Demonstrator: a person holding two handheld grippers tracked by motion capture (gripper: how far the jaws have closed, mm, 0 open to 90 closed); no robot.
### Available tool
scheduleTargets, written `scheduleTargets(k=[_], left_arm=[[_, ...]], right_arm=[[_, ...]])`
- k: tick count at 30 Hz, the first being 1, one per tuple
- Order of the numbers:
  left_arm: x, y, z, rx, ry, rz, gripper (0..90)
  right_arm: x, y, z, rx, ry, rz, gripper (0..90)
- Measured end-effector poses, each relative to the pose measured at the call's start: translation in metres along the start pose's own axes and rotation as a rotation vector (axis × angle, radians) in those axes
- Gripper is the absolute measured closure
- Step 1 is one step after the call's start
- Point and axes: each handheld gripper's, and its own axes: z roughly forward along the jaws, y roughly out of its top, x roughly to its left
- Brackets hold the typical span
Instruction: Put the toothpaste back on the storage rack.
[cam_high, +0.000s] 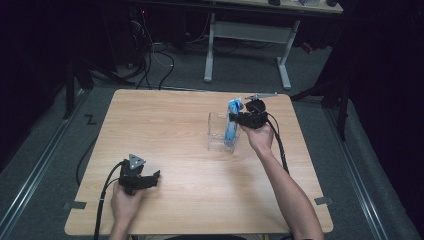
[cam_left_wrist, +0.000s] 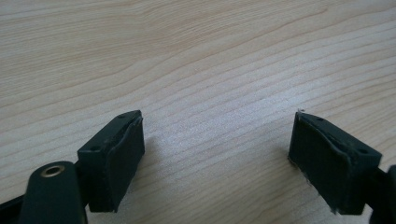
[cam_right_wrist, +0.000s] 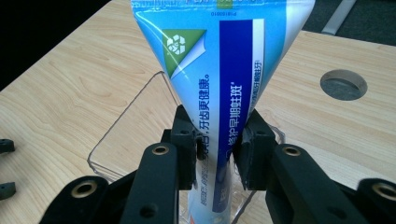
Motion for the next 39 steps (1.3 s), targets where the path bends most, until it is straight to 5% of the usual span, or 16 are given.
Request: scheduleTargets(k=[15, 39], left_arm=[[0.0, 0.0, 0.0, 0.0, 0.0, 0.0, 18.7], [-0.0002, 0.0, 0.0, 0.0, 0.001, 0.0, 18.7]], right_arm=[[-0.0037, -0.0003, -0.0011, 0.003, -0.025, -0.006, 70.4], [-0.0014, -0.0028, -0.0062, -0.003, -0.119, -0.089, 65.5]])
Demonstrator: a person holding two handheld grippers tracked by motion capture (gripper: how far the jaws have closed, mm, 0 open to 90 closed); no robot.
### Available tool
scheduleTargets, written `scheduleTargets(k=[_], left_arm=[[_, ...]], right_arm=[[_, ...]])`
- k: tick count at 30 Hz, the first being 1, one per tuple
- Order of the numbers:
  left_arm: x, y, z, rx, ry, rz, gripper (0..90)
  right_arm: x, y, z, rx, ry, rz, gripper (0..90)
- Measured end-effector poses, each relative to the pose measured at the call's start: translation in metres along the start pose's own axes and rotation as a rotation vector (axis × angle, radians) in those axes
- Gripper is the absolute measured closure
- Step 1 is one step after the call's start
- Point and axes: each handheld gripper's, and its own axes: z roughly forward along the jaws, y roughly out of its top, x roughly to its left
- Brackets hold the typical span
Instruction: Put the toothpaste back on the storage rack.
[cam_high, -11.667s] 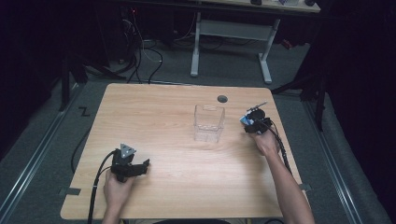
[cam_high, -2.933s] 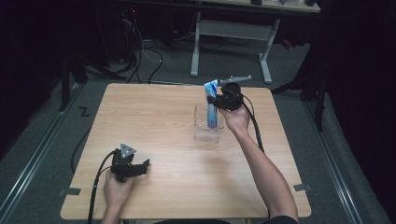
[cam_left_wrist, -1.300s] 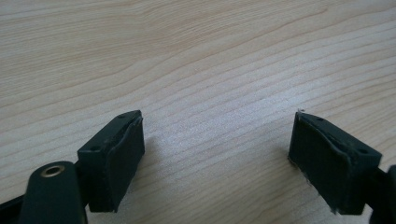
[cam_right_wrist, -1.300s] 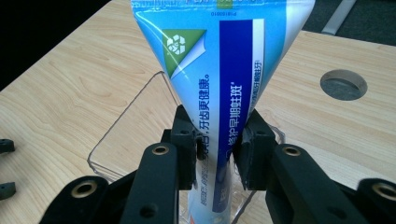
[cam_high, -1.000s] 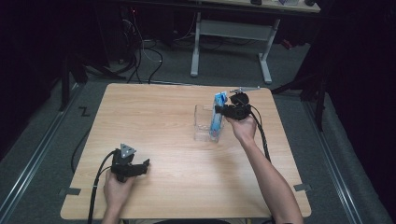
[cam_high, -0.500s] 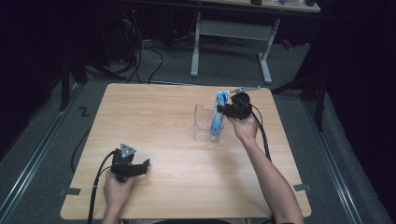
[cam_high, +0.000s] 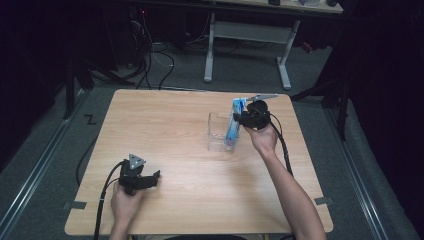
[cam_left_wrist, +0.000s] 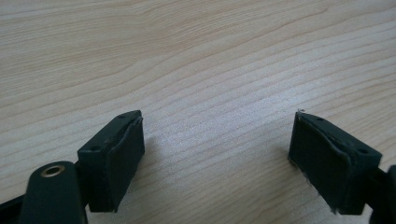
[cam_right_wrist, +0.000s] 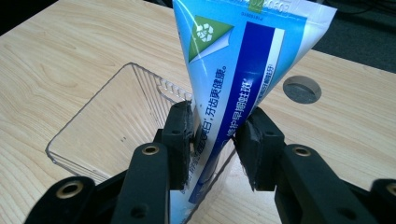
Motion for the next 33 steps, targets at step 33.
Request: scheduleTargets(k=[33], left_arm=[[0.0, 0.0, 0.0, 0.0, 0.0, 0.0, 18.7]], right_arm=[[-0.005, -0.009, -0.027, -0.074, 0.005, 0.039, 48.4]])
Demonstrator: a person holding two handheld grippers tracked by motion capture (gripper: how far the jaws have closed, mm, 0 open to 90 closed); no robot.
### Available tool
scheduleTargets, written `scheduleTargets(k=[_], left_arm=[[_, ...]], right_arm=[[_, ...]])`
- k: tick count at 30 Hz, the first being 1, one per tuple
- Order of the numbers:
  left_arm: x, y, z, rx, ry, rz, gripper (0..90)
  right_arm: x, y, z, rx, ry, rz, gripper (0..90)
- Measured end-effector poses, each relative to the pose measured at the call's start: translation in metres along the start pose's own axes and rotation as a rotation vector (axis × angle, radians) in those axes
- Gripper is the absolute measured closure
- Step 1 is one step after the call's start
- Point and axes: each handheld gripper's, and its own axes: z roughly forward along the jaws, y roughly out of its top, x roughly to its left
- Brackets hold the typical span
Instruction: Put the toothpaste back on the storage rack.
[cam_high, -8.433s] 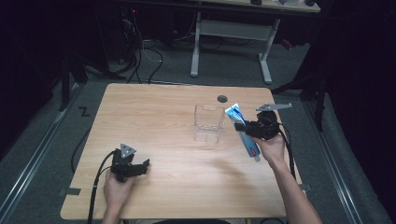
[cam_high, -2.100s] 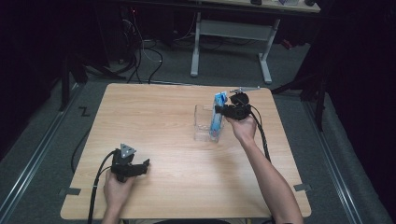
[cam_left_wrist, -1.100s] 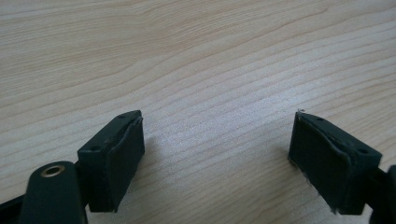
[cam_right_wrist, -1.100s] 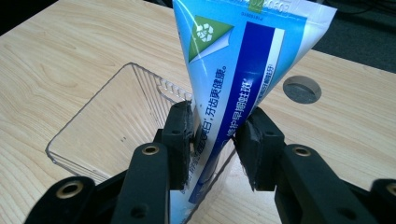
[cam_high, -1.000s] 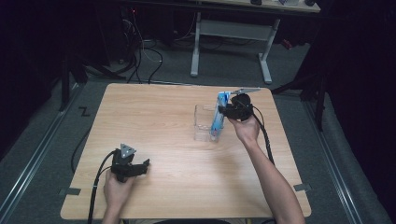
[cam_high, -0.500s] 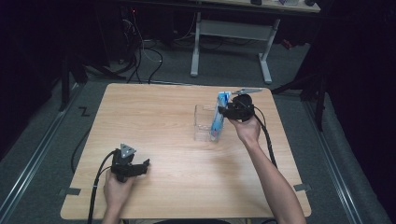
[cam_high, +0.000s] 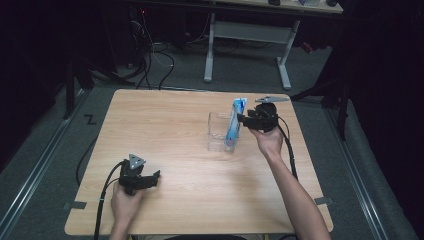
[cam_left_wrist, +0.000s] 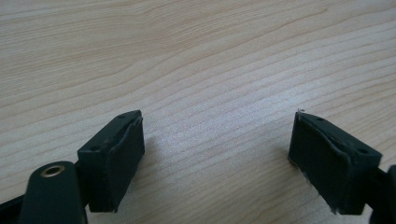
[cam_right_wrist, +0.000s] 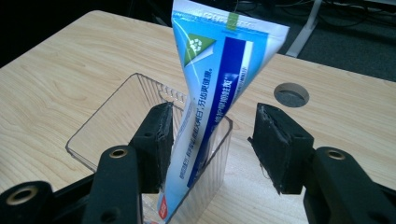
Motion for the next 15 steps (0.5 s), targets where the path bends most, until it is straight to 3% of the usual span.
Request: scheduleTargets(k=[15], left_arm=[[0.0, 0.0, 0.0, 0.0, 0.001, -0.001, 18.7]], right_arm=[[0.0, 0.001, -0.019, -0.035, 0.022, 0.018, 47.2]])
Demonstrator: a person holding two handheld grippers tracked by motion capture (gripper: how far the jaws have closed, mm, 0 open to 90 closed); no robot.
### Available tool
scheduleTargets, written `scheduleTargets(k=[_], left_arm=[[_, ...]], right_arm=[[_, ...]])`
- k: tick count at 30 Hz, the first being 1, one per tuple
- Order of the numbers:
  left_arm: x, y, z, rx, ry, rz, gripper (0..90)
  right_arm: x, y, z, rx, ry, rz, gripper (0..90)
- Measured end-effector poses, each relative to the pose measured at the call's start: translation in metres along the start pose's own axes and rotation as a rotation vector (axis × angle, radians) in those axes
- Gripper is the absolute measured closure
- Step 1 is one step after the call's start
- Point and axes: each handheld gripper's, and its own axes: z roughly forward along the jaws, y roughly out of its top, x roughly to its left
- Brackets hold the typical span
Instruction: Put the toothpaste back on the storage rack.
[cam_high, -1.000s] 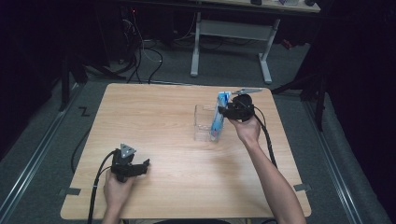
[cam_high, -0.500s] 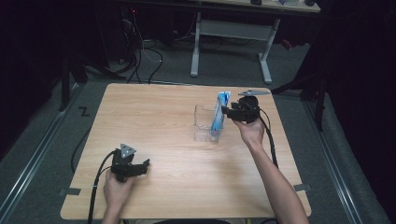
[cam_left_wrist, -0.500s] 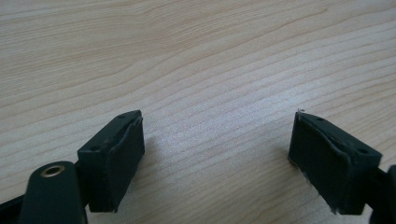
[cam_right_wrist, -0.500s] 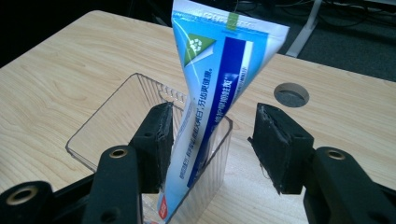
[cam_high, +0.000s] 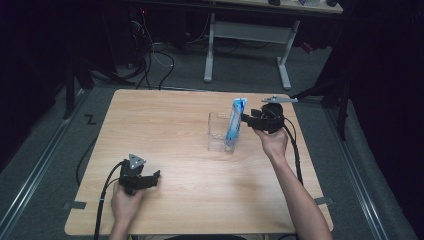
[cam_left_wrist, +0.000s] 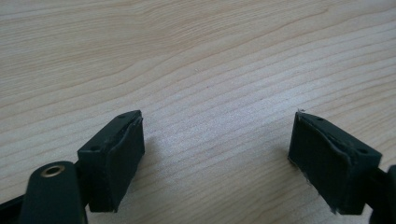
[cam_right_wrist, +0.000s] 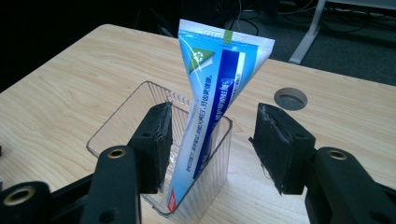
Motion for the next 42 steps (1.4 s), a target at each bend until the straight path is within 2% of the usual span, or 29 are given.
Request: scheduleTargets(k=[10, 17, 27, 34, 42], left_arm=[[0.0, 0.0, 0.0, 0.0, 0.0, 0.0, 18.7], [0.0, 0.0, 0.0, 0.0, 0.0, 0.0, 18.7], [0.0, 0.0, 0.0, 0.0, 0.0, 0.0, 18.7], [0.0, 0.0, 0.0, 0.0, 0.0, 0.0, 18.7], [0.0, 0.0, 0.0, 0.0, 0.0, 0.0, 18.7]], right_arm=[[0.001, 0.001, -0.013, -0.026, 0.018, 0.005, 47.2], [0.0, -0.001, -0.021, -0.033, 0.018, 0.003, 47.2], [-0.007, -0.01, -0.035, -0.045, 0.019, 0.025, 46.7], [-0.006, -0.01, -0.046, -0.061, 0.01, 0.012, 47.0], [-0.008, -0.015, -0.055, -0.083, 0.01, 0.017, 47.8]])
